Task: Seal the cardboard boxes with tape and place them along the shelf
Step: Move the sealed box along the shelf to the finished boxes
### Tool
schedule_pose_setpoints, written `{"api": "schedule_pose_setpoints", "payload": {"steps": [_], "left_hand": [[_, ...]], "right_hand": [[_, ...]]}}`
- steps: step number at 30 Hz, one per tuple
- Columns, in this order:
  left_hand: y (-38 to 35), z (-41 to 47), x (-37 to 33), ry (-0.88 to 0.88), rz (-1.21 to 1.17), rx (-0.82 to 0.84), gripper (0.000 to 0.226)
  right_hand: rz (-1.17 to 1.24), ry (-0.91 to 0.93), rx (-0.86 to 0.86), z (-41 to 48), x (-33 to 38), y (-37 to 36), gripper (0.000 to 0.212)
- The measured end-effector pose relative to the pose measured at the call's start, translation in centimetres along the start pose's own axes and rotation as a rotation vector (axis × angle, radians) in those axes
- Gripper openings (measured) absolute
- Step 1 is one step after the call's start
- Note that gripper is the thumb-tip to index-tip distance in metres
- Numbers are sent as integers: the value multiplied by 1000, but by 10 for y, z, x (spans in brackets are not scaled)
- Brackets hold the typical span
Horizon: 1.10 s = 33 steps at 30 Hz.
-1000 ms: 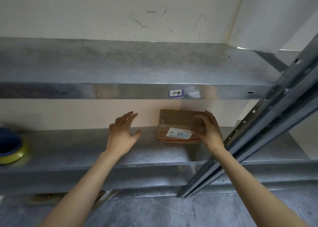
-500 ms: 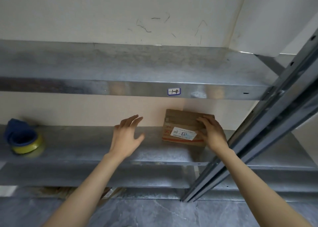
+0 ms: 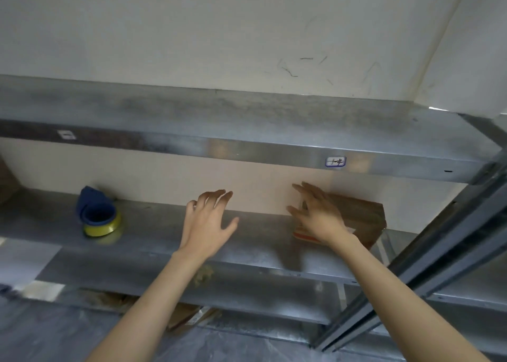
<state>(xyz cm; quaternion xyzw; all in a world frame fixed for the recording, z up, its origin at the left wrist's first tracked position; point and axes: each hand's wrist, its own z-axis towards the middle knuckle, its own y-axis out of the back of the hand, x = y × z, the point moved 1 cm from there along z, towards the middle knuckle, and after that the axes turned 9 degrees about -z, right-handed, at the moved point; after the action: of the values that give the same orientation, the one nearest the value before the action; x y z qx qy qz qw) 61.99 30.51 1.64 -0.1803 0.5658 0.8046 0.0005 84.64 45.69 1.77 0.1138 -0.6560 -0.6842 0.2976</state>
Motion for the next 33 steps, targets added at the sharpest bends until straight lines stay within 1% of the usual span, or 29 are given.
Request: {"api": "schedule_pose_setpoints", "payload": {"steps": [4,9,13,17,23,28,30,33], "left_hand": [[27,-14,45,26,25,-15,60],[67,-39,118,68,48,-44,60],[98,-65,188,101,49,-41,60],[130,-91,261,95,68,-49,58],[176,-119,351,141,74,-91,72],[198,-131,412,212,76,-134,73],[203,-133,438,242,83,-138,71],[208,-133,479,297,93,-154,60]], "right_hand": [[-21,78,33,13,59,-9,62],[-59,153,39,24,142,-25,62],[-37,156,51,26,219,-43,62],[-6,161,10,27,298,-59,62],[20,212,2,39,400,-80,64],[34,285,27,66,475,-99,64],[34,319,32,77,504,-108,62],[56,368,50,97,542,-123,60]]}}
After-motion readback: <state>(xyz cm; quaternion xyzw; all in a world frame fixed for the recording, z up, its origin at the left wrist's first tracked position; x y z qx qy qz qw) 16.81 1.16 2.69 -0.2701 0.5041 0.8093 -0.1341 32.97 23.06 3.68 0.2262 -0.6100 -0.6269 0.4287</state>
